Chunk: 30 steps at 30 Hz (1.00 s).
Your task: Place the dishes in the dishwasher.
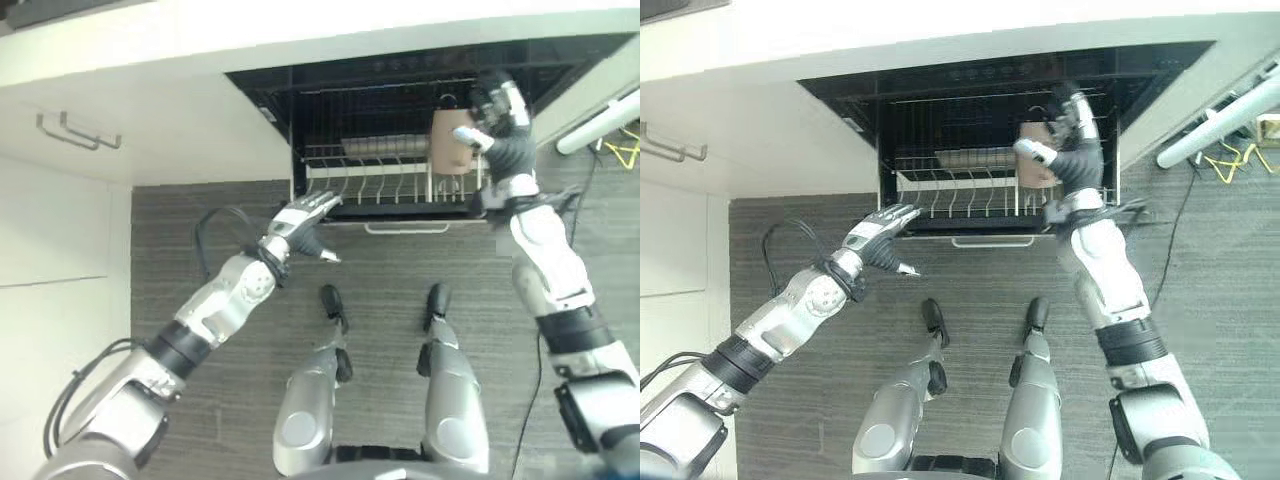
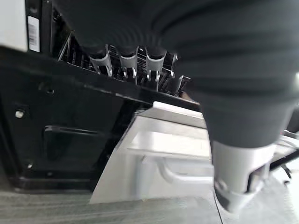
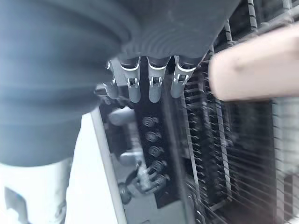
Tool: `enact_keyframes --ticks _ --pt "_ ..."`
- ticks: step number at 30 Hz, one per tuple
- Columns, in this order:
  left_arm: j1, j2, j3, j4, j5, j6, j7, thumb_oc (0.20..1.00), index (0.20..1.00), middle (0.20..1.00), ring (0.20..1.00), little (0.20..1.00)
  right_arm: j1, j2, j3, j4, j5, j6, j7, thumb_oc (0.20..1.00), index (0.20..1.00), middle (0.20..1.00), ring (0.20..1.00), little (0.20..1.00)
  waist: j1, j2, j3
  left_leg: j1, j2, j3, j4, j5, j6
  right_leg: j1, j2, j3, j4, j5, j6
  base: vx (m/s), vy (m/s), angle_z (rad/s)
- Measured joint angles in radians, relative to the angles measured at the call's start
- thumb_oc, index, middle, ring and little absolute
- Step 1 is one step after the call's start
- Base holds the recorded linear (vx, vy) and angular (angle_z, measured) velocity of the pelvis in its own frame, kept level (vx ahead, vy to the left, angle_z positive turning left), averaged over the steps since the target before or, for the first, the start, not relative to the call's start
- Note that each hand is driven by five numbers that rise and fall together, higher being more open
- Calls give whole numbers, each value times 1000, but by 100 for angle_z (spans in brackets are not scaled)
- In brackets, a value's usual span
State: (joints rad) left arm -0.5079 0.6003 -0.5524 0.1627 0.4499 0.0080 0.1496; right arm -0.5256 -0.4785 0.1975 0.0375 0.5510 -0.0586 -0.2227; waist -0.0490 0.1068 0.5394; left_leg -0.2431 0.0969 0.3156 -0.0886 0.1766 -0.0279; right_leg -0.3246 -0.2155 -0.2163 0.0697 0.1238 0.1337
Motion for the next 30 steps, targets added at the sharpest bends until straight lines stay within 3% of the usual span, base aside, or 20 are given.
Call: enact_keyframes --ticks 3,4,5,6,8,11,13,15,17,18,19,21,23,25,30 --pt "51 -57 72 -9 -39 -10 94 1000 1000 1000 1000 1000 156 22 -17 -64 1 -51 32 1000 1000 1000 1000 1000 -7 -2 1 0 5 8 0 0 -1 -6 4 8 5 -3 0 35 -58 -8" --pt "82 -57 163 -19 -42 -41 213 1000 1000 1000 1000 1000 194 28 -17 -86 1 -72 61 1000 1000 1000 1000 1000 -24 -6 2 5 9 11 0 0 -1 -4 9 10 6 -3 0 49 -83 -8" --pt "98 -59 190 -32 -42 -74 255 1000 1000 1000 1000 1000 204 32 -20 -87 3 -87 69 1000 1000 1000 1000 1000 -24 -9 3 12 12 11 0 0 -1 3 13 10 7 -5 -2 49 -95 -8" --pt "147 -90 279 -97 -44 -179 370 1000 1000 1000 1000 1000 225 41 -20 -90 21 -115 111 1000 1000 1000 1000 1000 -20 -23 2 37 15 15 0 -1 -2 21 17 10 19 -15 -7 14 -65 -3" --pt "173 -115 317 -169 -60 -319 487 1000 1000 1000 1000 1000 226 40 -17 -100 40 -167 175 1000 1000 1000 1000 1000 -8 -30 2 62 22 10 0 -1 -5 38 16 6 49 -34 -10 8 -109 5" --pt "207 -186 357 -202 -140 -406 493 1000 1000 1000 1000 1000 251 41 -14 -156 61 -176 242 1000 1000 1000 1000 1000 11 -33 2 92 23 1 0 0 -7 63 16 -3 73 -50 -13 6 -61 9" --pt "224 -199 358 -203 -191 -445 462 1000 1000 1000 1000 1000 266 42 -14 -188 60 -185 280 1000 1000 1000 1000 1000 17 -37 3 127 27 -8 0 -3 -12 108 17 -20 74 -63 -16 98 -38 18" --pt "320 -200 379 -289 -248 -522 379 1000 1000 1000 1000 1000 326 42 -24 -254 58 -234 325 1000 1000 1000 1000 1000 43 -75 -19 222 31 -22 0 -43 -27 207 14 -28 81 -115 -15 271 -29 19" --pt "386 -213 391 -364 -322 -522 306 1000 1000 1000 1000 1000 378 50 -35 -297 60 -232 347 1000 1000 1000 1000 1000 53 -83 -14 339 32 -26 0 -73 -39 347 13 -54 56 -124 -15 158 -2 25" --pt "486 -221 397 -427 -445 -574 217 1000 1000 1000 1000 1000 434 88 -38 -340 59 -261 389 1000 1000 1000 1000 1000 61 -90 -133 410 32 -33 0 -100 -47 454 16 -86 10 -135 5 43 20 18" --pt "511 -221 399 -428 -492 -597 185 1000 1000 1000 1000 1000 444 111 -37 -338 60 -276 404 1000 1000 1000 1000 1000 68 -94 -230 408 28 -33 0 -112 -51 458 17 -92 -9 -139 10 44 16 16" --pt "511 -228 407 -404 -550 -629 151 1000 1000 1000 1000 1000 423 122 -30 -320 60 -307 413 1000 1000 1000 1000 1000 81 -95 -333 406 23 -34 0 -123 -51 453 15 -93 -15 -148 18 26 11 5" --pt "496 -230 427 -374 -632 -630 111 1000 1000 1000 1000 1000 401 126 -19 -275 61 -300 410 1000 1000 1000 1000 1000 82 -96 -376 405 13 -35 0 -126 -47 462 12 -96 -34 -143 23 2 4 3" --pt "495 -240 424 -314 -674 -613 51 1000 1000 1000 1000 1000 423 139 -12 -200 58 -277 399 1000 1000 1000 1000 1000 76 -94 -377 421 11 -33 0 -127 -46 506 18 -98 -86 -118 25 21 20 -4" --pt "502 -244 448 -312 -764 -595 -55 1000 1000 1000 1000 1000 425 99 -52 -207 -61 -273 357 1000 1000 1000 1000 1000 60 -65 -425 453 8 -31 -1 -133 -47 563 22 -100 -144 -89 29 0 0 0"
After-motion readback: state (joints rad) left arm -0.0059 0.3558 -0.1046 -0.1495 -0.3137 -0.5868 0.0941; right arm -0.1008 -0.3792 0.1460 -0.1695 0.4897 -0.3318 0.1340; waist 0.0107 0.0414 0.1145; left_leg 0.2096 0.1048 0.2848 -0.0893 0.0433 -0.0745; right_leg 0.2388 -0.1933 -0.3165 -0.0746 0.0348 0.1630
